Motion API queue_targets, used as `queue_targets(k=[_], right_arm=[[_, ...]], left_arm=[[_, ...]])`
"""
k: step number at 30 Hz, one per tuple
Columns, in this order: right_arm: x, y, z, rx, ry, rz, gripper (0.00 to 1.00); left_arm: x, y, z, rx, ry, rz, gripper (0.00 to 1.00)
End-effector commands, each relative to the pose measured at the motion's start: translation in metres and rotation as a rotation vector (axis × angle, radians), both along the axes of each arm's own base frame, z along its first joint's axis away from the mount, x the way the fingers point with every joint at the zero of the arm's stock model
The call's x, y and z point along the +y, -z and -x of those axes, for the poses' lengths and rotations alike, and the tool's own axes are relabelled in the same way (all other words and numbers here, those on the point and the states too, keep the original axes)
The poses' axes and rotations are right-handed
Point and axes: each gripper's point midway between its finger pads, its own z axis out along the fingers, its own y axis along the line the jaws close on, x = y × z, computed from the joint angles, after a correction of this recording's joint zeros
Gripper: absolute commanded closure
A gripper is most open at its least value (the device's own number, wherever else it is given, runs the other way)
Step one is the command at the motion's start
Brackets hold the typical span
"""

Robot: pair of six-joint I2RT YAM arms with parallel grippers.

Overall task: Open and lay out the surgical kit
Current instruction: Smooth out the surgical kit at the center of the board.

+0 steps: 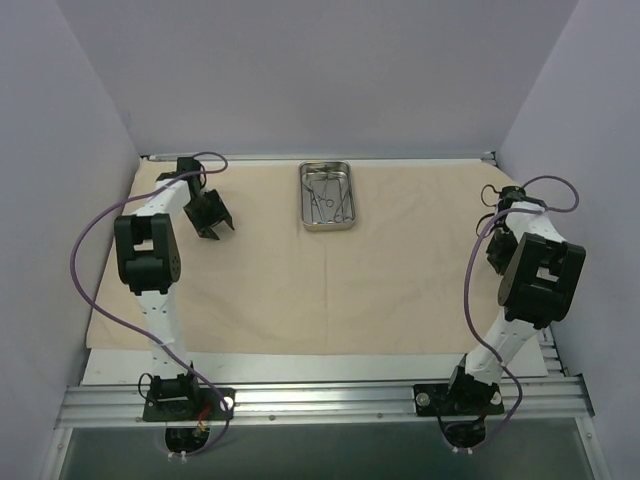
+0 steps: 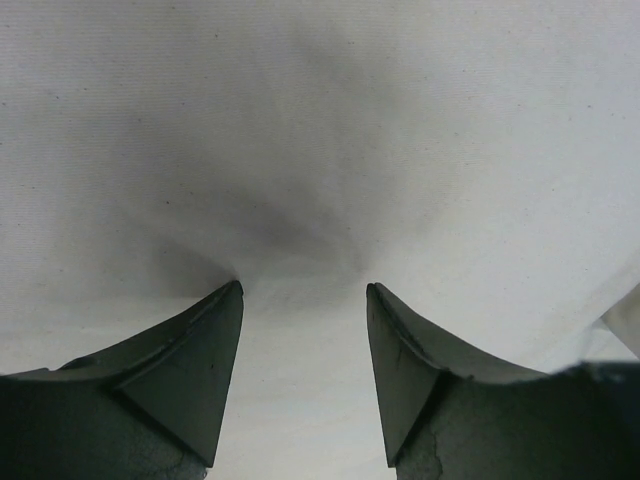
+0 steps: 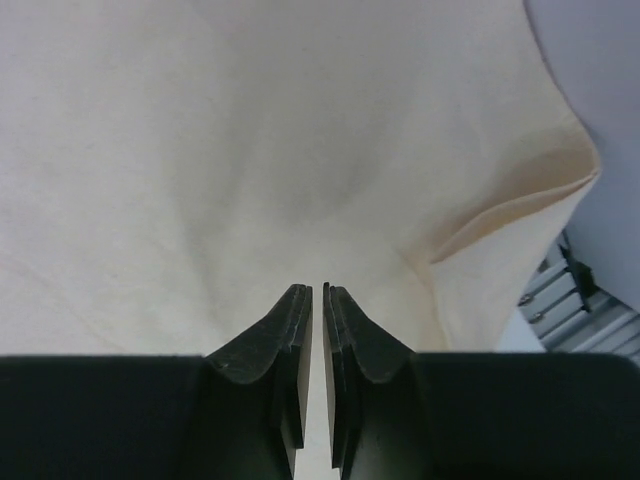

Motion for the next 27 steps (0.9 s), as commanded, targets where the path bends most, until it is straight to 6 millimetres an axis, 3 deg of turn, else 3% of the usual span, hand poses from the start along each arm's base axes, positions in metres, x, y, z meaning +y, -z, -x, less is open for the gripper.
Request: queue_targets(k=[1,7,11,14,16,18,19,21,23,25,27], right_arm=[[-0.018,-0.003,0.024,0.149,-0.093,0.040,0.89],[-0.030,0.007,0.061,0.291,-0.109,0.073,0.97],[-0.050,-0.011,0.066,0.329,-0.087,0.159,1.00],[-0.071,-0.022,0.080,0.398,-0.044,0.246,1.00],[-0.081,-0.024,0.100,0.489,-0.048,0.282,1.00],[-0.073,-0.009,0.117,0.528,-0.089,0.216,1.00],[-0.075,-0.014,0.121,0.541,-0.072,0.247,1.00],[-0.085,-0.047,0.103,0.458,-0.043,0.379,1.00],[-0.076,-0.069,0.086,0.406,-0.133,0.428,1.00],[-0.056,-0.058,0.069,0.304,-0.227,0.291,1.00],[-0.040,-0.058,0.057,0.281,-0.299,0.299,1.00]], left_arm=[[-0.001,-0.006,-0.004,-0.052,0.007,0.015,0.38],[0.005,0.009,0.010,-0.003,-0.015,0.007,0.38],[0.020,0.018,0.020,0.037,-0.072,0.014,0.38],[0.028,0.023,0.026,0.058,-0.105,0.031,0.38],[0.031,0.024,0.026,0.060,-0.117,0.040,0.38],[0.030,0.023,0.026,0.058,-0.118,0.059,0.38],[0.030,0.020,0.025,0.050,-0.118,0.063,0.38],[0.029,0.016,0.022,0.029,-0.115,0.061,0.38],[0.027,0.009,0.020,0.006,-0.106,0.051,0.38],[0.023,0.009,0.020,0.003,-0.099,0.057,0.38],[0.022,0.010,0.022,0.010,-0.101,0.062,0.38]])
